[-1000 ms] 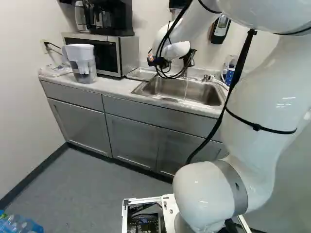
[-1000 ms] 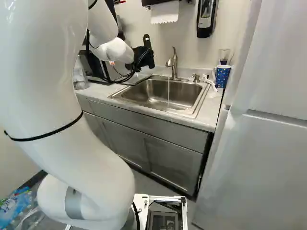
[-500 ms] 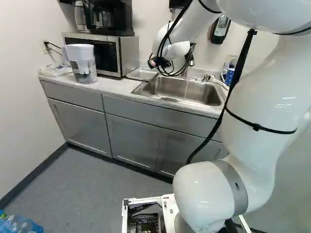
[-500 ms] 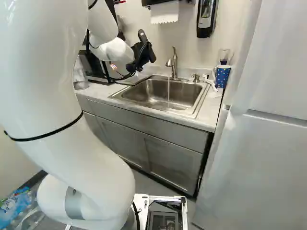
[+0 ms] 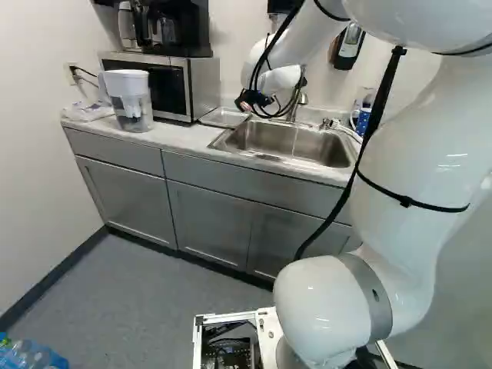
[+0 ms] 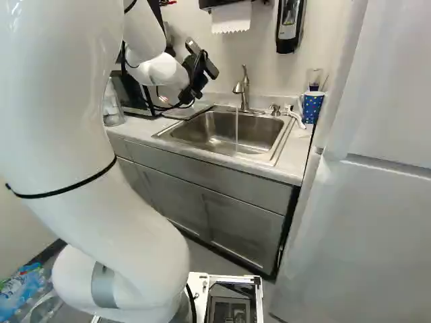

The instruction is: Rinse the cup and place it in the tray

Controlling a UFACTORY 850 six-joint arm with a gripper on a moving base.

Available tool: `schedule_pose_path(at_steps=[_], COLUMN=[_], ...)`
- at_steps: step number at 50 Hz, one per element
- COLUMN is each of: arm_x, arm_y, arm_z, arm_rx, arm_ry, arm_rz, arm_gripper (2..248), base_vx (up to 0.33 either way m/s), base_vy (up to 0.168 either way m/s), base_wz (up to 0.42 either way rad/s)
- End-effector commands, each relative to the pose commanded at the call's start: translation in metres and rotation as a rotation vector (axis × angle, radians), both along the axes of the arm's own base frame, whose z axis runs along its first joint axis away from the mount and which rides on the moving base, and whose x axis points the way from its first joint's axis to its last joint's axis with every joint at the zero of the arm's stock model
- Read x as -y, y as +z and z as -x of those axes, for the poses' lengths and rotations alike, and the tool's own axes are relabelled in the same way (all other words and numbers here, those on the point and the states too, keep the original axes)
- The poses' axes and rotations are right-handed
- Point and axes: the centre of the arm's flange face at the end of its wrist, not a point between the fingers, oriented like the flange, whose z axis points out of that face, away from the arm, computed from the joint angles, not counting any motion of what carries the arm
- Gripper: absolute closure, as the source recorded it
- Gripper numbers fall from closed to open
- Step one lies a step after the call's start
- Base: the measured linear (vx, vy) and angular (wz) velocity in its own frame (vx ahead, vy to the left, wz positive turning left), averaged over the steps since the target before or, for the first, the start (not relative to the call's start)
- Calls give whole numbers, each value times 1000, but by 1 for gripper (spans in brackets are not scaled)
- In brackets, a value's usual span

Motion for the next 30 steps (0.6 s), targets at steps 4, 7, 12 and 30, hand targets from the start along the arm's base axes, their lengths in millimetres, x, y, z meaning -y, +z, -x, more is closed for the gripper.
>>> schedule_pose_path(at_steps=[4,7,12,30], arm_x=[0,0,0,0], arm_y=[0,0,0,0], arm_z=[0,0,0,0], arm_rx=[2,3,5,13], arm_ry=[14,24,42,105], arm_rz=[39,69,119,297], arm_gripper=[124,124,124,124], base_vx=[0,0,0,0], base_vy=[0,0,0,0], base_wz=[0,0,0,0])
